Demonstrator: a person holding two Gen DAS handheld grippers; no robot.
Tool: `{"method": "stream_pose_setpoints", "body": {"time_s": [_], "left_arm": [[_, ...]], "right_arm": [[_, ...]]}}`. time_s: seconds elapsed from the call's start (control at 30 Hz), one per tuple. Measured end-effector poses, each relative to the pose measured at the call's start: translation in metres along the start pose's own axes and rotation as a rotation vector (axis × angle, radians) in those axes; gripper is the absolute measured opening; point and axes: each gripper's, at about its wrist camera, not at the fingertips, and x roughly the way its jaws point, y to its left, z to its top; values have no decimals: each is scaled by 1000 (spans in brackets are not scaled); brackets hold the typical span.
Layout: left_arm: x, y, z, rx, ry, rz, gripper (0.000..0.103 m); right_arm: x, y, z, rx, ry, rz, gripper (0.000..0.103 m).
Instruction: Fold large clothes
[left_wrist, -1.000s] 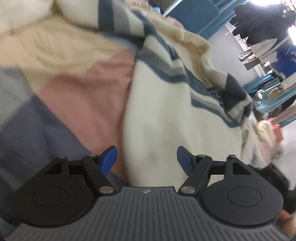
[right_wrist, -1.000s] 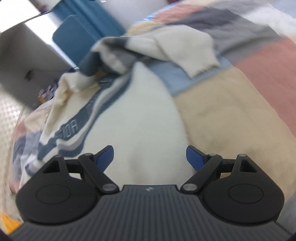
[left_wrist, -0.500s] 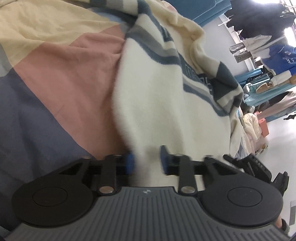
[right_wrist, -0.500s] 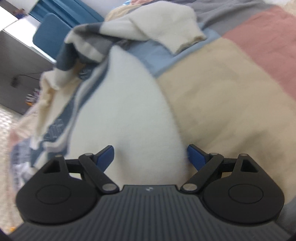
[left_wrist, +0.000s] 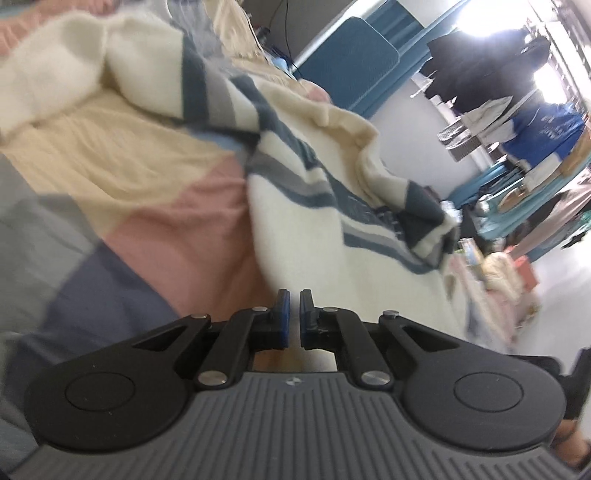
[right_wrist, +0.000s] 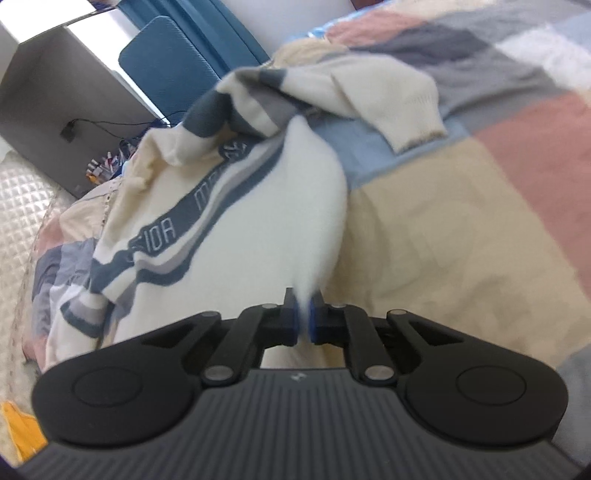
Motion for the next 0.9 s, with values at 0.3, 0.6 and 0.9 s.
{"method": "stream_pose_setpoints", "body": {"time_s": [0.3, 0.6, 0.9], "left_arm": [[-11, -11, 2, 87, -17, 65, 27], [-26, -45, 3, 242, -92, 120, 67], [-32, -75, -3, 333, -97, 161, 97]], "right_arm": [[-22, 17, -8, -166, -62, -25, 12], [-38, 46, -20, -349, -209, 20, 77], [-28, 65, -27, -464, -229, 66, 77]]}}
